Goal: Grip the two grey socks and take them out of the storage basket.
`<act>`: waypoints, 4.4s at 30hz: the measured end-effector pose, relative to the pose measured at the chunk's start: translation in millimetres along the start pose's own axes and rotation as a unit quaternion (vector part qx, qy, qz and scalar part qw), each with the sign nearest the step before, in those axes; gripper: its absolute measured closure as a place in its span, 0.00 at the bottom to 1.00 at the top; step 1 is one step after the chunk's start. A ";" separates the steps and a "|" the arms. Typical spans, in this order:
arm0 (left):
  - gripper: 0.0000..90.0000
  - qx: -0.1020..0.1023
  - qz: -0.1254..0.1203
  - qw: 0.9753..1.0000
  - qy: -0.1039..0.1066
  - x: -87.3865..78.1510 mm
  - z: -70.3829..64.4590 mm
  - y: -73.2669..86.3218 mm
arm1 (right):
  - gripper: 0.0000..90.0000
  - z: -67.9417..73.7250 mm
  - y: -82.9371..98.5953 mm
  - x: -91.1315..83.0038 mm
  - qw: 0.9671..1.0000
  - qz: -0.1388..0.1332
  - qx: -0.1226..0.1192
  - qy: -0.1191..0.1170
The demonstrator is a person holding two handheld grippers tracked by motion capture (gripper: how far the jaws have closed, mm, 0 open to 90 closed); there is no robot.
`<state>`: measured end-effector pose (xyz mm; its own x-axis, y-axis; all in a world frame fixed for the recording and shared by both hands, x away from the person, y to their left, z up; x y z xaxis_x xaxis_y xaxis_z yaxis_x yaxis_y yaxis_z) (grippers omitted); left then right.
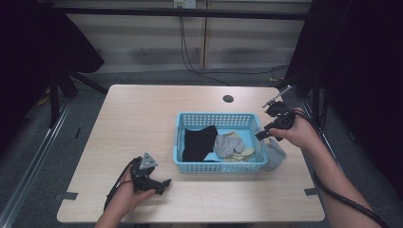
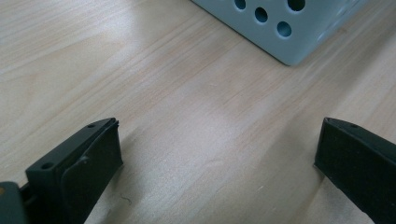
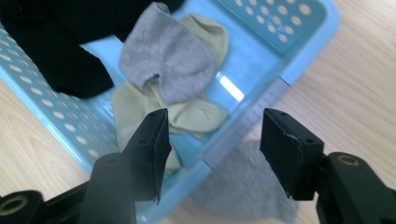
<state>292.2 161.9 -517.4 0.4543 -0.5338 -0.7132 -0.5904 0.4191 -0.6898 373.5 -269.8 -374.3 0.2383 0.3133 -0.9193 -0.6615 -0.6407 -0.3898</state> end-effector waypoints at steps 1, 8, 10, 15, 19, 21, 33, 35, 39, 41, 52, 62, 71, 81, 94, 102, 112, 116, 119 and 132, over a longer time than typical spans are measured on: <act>0.00 0.000 0.000 1.000 0.000 0.0 0.0 0.0 | 0.43 1.8 -2.1 2.3 1.000 -0.001 -0.002 -0.001; 0.00 0.000 0.000 1.000 0.000 0.0 0.0 0.0 | 0.39 14.8 -15.7 17.5 1.000 -0.001 -0.009 -0.012; 0.00 0.000 0.000 1.000 0.000 0.0 0.0 0.0 | 0.39 16.1 -17.3 19.6 1.000 -0.002 -0.014 -0.014; 0.00 0.000 0.000 1.000 0.000 0.0 0.1 0.0 | 0.38 25.1 -26.7 31.9 1.000 -0.009 -0.017 -0.023; 0.00 0.000 0.000 1.000 0.000 0.0 0.0 0.0 | 0.38 29.6 -30.9 38.7 1.000 -0.005 -0.019 -0.022; 0.00 0.002 0.000 1.000 -0.001 -0.1 0.2 -0.1 | 0.38 33.2 -34.4 45.0 0.999 -0.002 -0.020 -0.026; 0.00 0.006 0.003 1.000 -0.001 -0.5 0.7 -0.2 | 0.43 41.1 -40.1 71.2 1.000 0.007 -0.021 -0.022; 0.00 0.006 0.004 1.000 -0.001 -0.6 0.7 -0.2 | 0.43 41.8 -40.2 76.2 1.000 0.011 -0.018 -0.020; 0.00 0.006 0.004 1.000 -0.001 -0.6 0.7 -0.2 | 0.43 43.0 -41.0 84.1 1.000 0.013 -0.014 -0.021; 0.00 0.006 0.004 1.000 -0.001 -0.6 0.8 -0.2 | 0.45 43.4 -41.5 87.6 1.000 0.013 -0.015 -0.022; 0.00 0.006 0.004 1.000 -0.001 -0.6 0.7 -0.2 | 0.47 47.1 -45.4 107.0 1.000 0.019 -0.013 -0.017; 0.00 0.006 0.004 1.000 -0.001 -0.6 0.8 -0.2 | 0.46 49.0 -48.5 119.9 1.000 0.017 -0.010 -0.018; 0.00 0.006 0.004 1.000 -0.001 -0.6 0.8 -0.2 | 0.54 49.7 -50.3 129.3 1.000 0.025 -0.009 -0.014; 0.00 0.006 0.004 1.000 0.000 -0.6 0.7 -0.2 | 0.89 55.0 -51.4 132.2 0.998 0.047 -0.045 -0.019; 0.00 0.006 0.004 1.000 0.000 -0.5 0.6 -0.2 | 0.91 47.1 -52.8 98.3 0.997 0.045 -0.055 -0.025; 0.00 0.003 0.000 1.000 0.000 -0.1 0.2 -0.1 | 0.91 41.2 -52.2 65.8 0.998 0.023 -0.046 -0.025; 0.00 0.002 0.000 1.000 0.000 -0.1 0.2 -0.1 | 0.91 42.3 -54.5 43.0 0.998 0.015 -0.055 -0.029; 0.00 0.002 0.000 1.000 0.000 -0.1 0.2 -0.1 | 0.91 41.4 -55.9 31.5 0.998 0.016 -0.057 -0.026; 0.00 0.003 0.000 1.000 -0.001 -0.1 0.2 -0.1 | 0.91 40.5 -56.1 25.5 0.998 0.016 -0.060 -0.026; 0.00 0.002 0.000 1.000 0.000 -0.1 0.2 -0.1 | 0.91 33.6 -56.2 5.7 0.998 0.010 -0.059 -0.022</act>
<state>292.4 162.0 -517.2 0.4544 -0.5333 -0.7135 -0.5879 0.4223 -0.6900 388.1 -208.4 -355.7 0.1932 0.3282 -0.9246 -0.5776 -0.7238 -0.3776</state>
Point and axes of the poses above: each handheld gripper's, and its own axes: x roughly forward along the jaws, y roughly out of its underside, z roughly to its left, the point moved 1 cm from there along x, roughly forward along the jaws, and after that the axes turned 8 degrees about -x, right-handed, at the moved point
